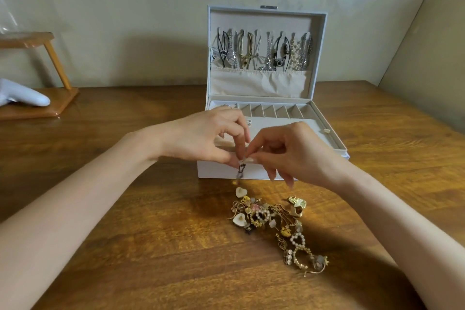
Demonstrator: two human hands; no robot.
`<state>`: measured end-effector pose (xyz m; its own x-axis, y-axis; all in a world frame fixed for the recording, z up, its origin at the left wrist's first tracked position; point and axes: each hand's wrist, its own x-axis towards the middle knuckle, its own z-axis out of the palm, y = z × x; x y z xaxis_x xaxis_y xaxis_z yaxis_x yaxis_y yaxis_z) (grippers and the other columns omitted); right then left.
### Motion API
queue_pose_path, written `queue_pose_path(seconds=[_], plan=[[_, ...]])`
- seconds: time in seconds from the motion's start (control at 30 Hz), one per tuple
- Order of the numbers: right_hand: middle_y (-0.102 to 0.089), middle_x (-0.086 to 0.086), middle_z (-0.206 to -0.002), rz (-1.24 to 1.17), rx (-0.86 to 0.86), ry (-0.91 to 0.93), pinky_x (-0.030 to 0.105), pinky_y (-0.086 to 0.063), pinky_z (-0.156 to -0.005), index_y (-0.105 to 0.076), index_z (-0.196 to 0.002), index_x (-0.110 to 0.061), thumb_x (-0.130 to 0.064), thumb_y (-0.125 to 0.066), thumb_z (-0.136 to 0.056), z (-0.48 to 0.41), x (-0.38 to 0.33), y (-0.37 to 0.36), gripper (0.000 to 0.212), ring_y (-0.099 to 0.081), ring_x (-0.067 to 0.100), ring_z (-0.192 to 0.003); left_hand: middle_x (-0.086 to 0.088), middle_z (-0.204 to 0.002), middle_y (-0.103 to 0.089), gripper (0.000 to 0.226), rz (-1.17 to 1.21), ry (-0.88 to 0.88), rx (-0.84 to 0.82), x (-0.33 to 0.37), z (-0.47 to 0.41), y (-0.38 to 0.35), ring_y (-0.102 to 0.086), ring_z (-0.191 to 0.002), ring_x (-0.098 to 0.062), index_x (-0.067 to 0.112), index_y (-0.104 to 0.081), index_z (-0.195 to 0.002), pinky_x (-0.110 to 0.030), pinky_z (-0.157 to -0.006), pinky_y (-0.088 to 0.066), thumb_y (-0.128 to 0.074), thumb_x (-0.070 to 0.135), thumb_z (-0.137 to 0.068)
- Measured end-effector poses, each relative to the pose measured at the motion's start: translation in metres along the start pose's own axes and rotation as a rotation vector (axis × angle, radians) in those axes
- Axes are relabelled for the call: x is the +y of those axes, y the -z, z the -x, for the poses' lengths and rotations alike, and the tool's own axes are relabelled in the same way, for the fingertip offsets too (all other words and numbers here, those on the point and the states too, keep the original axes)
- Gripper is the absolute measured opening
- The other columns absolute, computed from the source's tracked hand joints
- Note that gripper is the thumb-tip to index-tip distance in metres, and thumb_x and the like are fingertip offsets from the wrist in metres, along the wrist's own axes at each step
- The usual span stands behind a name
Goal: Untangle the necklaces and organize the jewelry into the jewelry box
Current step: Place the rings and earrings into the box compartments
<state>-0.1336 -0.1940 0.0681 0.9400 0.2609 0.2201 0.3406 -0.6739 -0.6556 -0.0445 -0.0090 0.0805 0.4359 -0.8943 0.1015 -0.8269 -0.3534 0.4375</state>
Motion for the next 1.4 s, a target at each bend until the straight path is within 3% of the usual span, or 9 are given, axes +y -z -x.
queue_pose_path(seconds=[0.23,0.43,0.57,0.7,1.0,1.1,1.2,1.27,1.4], plan=[[-0.063,0.003,-0.052,-0.07,0.049,0.024,0.022,-0.042,-0.04,-0.069,-0.083,-0.015,-0.017,-0.068,-0.086,0.001,-0.001,-0.001,0.004,-0.05,0.015,-0.033,0.033,-0.116,-0.04,0.031,0.061,0.048,-0.068,0.001,-0.001,-0.001,-0.03,-0.12,0.006,0.02,-0.071,-0.088,-0.019,-0.106,-0.024,-0.07,0.046,-0.07],[-0.063,0.003,-0.053,-0.058,0.08,0.04,0.022,-0.041,-0.039,-0.063,-0.081,-0.019,-0.016,-0.068,-0.085,0.001,-0.002,-0.005,0.008,-0.05,0.016,-0.033,0.031,-0.113,-0.042,0.021,0.054,0.049,-0.052,0.0,-0.004,-0.005,-0.032,-0.115,0.005,0.013,-0.071,-0.079,-0.022,-0.105,-0.026,-0.072,0.034,-0.076],[-0.06,0.002,-0.049,-0.016,-0.11,0.0,0.016,-0.037,-0.041,-0.063,-0.083,-0.013,-0.019,-0.072,-0.083,0.0,-0.001,-0.005,0.01,-0.047,0.008,-0.033,0.026,-0.124,-0.041,0.013,-0.019,0.08,-0.131,0.001,0.001,0.002,-0.03,-0.12,0.005,0.024,-0.068,-0.066,-0.013,-0.102,-0.025,-0.074,0.031,-0.076],[-0.053,-0.016,-0.051,0.237,-0.318,0.079,0.013,-0.033,-0.053,-0.072,-0.095,-0.026,-0.026,-0.072,-0.082,0.002,-0.002,-0.018,0.013,-0.051,-0.004,-0.055,0.028,-0.132,-0.038,0.018,-0.105,0.07,-0.127,0.002,0.003,0.002,-0.027,-0.125,0.002,0.025,-0.067,-0.059,-0.016,-0.103,-0.024,-0.077,0.027,-0.074],[-0.043,-0.019,-0.05,0.32,-0.292,0.094,0.009,-0.033,-0.055,-0.07,-0.095,-0.023,-0.026,-0.07,-0.084,0.001,-0.007,-0.024,0.012,-0.049,-0.017,-0.06,0.027,-0.142,-0.029,0.017,-0.275,-0.016,-0.121,0.004,-0.001,-0.011,-0.018,-0.126,-0.002,0.031,-0.068,-0.059,-0.022,-0.101,-0.013,-0.077,0.036,-0.073],[-0.053,-0.015,-0.046,0.262,-0.314,0.018,0.005,-0.035,-0.057,-0.07,-0.091,-0.021,-0.022,-0.071,-0.083,0.003,-0.007,-0.003,0.008,-0.052,-0.01,-0.051,0.024,-0.144,-0.027,0.026,-0.2,-0.003,-0.147,0.011,0.001,-0.013,-0.019,-0.126,-0.004,0.046,-0.061,-0.054,-0.028,-0.107,-0.016,-0.077,0.036,-0.072],[-0.058,-0.001,-0.048,0.189,-0.43,-0.079,0.011,-0.037,-0.052,-0.071,-0.086,-0.021,-0.026,-0.074,-0.08,0.005,-0.005,0.016,0.009,-0.049,0.003,-0.042,0.03,-0.145,-0.021,0.027,-0.183,-0.004,-0.177,0.014,0.002,-0.013,-0.017,-0.128,-0.001,0.04,-0.059,-0.054,-0.036,-0.113,-0.016,-0.076,0.033,-0.074],[-0.059,-0.001,-0.049,0.192,-0.514,-0.133,0.027,-0.042,-0.053,-0.07,-0.086,-0.024,-0.031,-0.075,-0.078,0.005,-0.003,0.015,0.012,-0.049,0.01,-0.045,0.031,-0.146,-0.019,0.022,-0.2,-0.02,-0.193,0.015,0.001,-0.015,-0.015,-0.129,0.0,0.036,-0.063,-0.056,-0.033,-0.113,-0.013,-0.076,0.034,-0.074],[-0.062,-0.001,-0.055,0.242,-0.565,-0.173,0.025,-0.043,-0.049,-0.066,-0.084,-0.023,-0.032,-0.076,-0.077,0.006,-0.004,0.002,0.015,-0.052,0.007,-0.045,0.034,-0.145,-0.016,0.017,-0.217,-0.036,-0.189,0.016,0.001,-0.02,-0.013,-0.131,0.0,0.026,-0.07,-0.061,-0.026,-0.109,-0.012,-0.078,0.038,-0.071]])
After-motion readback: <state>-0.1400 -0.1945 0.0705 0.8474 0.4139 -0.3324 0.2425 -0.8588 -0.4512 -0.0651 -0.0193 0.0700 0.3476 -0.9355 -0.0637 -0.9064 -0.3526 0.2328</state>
